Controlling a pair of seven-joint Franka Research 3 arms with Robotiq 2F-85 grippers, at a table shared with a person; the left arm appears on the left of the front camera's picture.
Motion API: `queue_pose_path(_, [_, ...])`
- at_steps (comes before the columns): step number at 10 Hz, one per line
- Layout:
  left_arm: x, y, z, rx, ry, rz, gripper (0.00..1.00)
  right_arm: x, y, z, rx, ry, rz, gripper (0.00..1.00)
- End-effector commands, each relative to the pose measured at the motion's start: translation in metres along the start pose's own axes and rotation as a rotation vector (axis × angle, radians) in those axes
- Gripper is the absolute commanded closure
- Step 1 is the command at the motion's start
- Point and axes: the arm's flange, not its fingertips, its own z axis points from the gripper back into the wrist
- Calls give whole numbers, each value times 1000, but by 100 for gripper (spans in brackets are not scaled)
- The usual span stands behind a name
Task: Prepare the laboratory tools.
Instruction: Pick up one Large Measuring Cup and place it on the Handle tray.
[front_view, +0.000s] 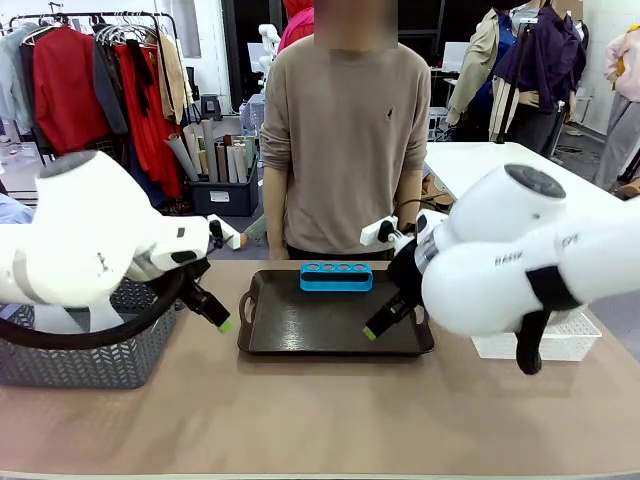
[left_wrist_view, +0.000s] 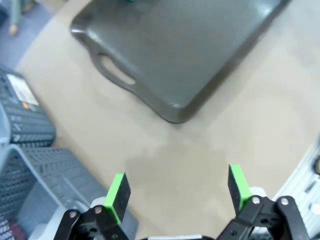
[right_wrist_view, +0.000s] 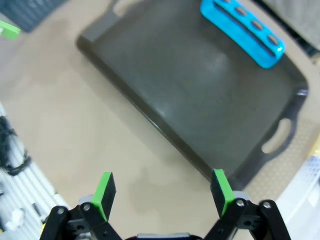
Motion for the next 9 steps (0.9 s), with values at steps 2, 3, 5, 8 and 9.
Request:
queue_pose_path(2, [10, 37, 49, -143, -19, -99, 0, 30, -37, 48, 100, -14, 6, 0])
queue_pose_path(3, [14, 42, 62, -150, -51, -153, 0, 39, -42, 64, 143, -6, 26, 0])
queue_pose_path(5, [22, 55, 86, -155, -125, -231, 0, 50, -64, 104, 220, -16, 53, 0])
queue_pose_path(8, [24, 65, 103, -136, -205, -240, 0, 48, -96, 141, 186, -76, 104, 0])
queue_pose_path(9, [25, 65, 107, -96, -233, -227, 0, 41, -102, 147, 175, -107, 115, 0])
